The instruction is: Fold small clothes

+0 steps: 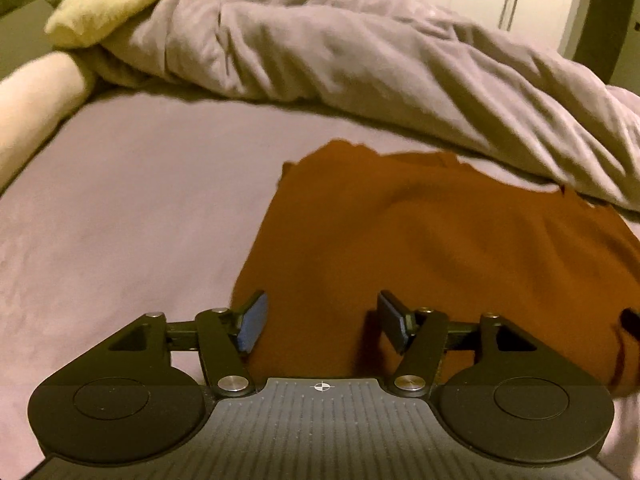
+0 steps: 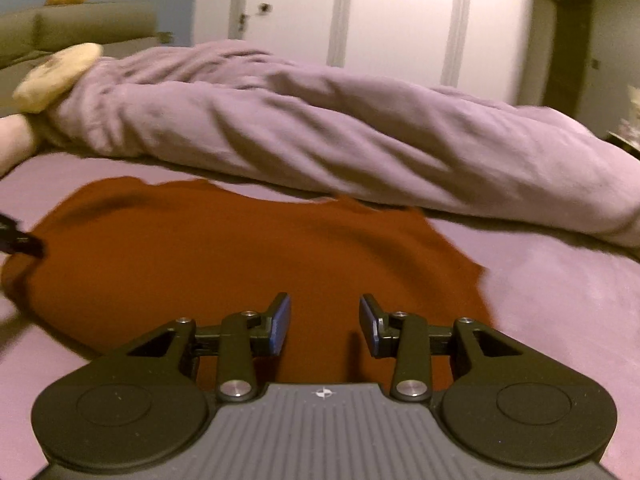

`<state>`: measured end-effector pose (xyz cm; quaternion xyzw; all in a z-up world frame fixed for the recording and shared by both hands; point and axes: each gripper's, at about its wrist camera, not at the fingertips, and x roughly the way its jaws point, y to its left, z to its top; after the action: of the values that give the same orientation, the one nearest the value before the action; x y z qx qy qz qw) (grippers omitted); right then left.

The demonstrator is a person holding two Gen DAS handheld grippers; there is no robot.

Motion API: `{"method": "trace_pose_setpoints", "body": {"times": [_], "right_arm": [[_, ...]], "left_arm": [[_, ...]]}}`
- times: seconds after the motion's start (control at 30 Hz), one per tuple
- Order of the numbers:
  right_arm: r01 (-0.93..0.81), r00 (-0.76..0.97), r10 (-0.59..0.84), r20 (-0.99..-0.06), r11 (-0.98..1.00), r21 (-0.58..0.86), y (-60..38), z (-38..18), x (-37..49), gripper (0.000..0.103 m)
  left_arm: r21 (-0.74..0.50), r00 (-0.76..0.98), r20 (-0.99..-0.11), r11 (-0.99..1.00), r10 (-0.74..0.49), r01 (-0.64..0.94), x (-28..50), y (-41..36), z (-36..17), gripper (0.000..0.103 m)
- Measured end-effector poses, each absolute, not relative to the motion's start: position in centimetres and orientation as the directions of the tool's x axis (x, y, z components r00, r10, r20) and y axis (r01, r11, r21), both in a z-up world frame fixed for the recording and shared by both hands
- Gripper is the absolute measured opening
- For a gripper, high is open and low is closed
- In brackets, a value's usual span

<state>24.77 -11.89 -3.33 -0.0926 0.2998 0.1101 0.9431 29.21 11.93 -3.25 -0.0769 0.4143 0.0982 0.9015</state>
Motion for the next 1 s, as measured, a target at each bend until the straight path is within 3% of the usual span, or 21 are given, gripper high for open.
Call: {"method": "trace_pose_setpoints", "body": {"times": [0.03, 0.1, 0.23, 0.53, 0.67, 0.8, 0.93, 1.0], "right_arm": [[-0.282, 0.795, 0.172, -0.582, 0.954, -0.103, -11.0, -3.6, 25.0, 0.037], [-0.317, 0.788, 0.2, -0.583, 0.942, -0.106, -9.6, -4.7, 25.6, 0.037], [-0.335, 0.78, 0.179, -0.6, 0.929, -0.158, -8.4, -6.2, 27.2, 0.037], [-0.227, 0.817, 0.113, -0.565, 0.964, -0.135, -10.4, -5.7, 32.8, 0.042], [-0.229, 0.827, 0.065, -0.559, 0.946, -0.229, -10.9, -7.6, 34.8, 0.057], [-0.197, 0.818, 0.102, -0.567, 0.974, -0.108, -14.6, -8.1, 35.9, 0.064], [-0.161, 0.814, 0.115, -0.569, 0.986, -0.031, -17.1, -8.0, 36.4, 0.064], [-0.159, 0.82, 0.091, -0.565, 0.985, -0.072, -17.4, -7.8, 36.2, 0.064]], "left_arm": [[-0.06, 0.644, -0.757, 0.97, 0.111, -0.237, 29.5, 11.5, -3.4, 0.076], [-0.062, 0.646, -0.758, 0.974, 0.095, -0.216, 30.2, 10.7, -4.1, 0.077], [0.061, 0.656, -0.735, 0.98, 0.172, -0.188, 31.5, 9.3, -4.9, 0.077], [0.062, 0.7, -0.671, 0.96, 0.243, -0.273, 36.1, 10.0, -5.9, 0.084], [0.13, 0.696, -0.65, 0.947, 0.305, -0.294, 38.0, 10.9, -8.0, 0.099], [-0.067, 0.714, -0.67, 0.941, 0.205, -0.333, 37.6, 14.4, -9.0, 0.103], [-0.055, 0.713, -0.679, 0.955, 0.178, -0.291, 37.0, 15.2, -8.3, 0.103], [-0.063, 0.708, -0.687, 0.956, 0.166, -0.285, 35.8, 16.6, -7.8, 0.103]]}}
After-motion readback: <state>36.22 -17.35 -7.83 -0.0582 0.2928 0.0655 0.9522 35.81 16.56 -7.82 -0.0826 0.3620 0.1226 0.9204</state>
